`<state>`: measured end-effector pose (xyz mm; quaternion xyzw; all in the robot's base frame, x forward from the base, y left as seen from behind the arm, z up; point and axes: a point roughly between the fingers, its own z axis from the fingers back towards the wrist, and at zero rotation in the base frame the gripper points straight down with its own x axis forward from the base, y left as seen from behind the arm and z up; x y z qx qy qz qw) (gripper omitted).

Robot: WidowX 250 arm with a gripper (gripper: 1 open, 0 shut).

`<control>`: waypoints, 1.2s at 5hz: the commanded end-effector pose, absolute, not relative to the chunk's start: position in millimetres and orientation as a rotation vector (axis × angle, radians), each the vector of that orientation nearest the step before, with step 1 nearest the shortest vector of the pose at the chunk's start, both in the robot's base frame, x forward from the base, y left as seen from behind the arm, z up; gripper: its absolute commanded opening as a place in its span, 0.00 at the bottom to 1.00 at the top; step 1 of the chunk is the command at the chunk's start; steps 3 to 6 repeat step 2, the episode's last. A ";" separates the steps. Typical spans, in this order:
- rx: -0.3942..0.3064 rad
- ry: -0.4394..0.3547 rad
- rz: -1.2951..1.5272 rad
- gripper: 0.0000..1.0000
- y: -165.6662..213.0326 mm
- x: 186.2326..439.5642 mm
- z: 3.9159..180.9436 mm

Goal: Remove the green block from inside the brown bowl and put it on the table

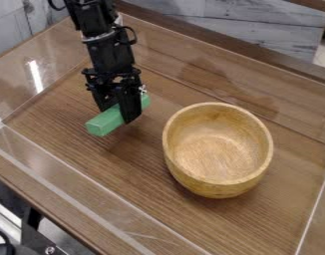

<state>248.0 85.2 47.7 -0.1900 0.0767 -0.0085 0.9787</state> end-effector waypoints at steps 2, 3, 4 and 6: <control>-0.361 0.116 -0.009 0.00 95.0 257.1 60.4; -0.361 0.116 -0.009 0.00 95.0 257.1 60.4; -0.361 0.116 -0.009 0.00 95.0 257.1 60.4; -0.361 0.116 -0.009 0.00 95.0 257.1 60.4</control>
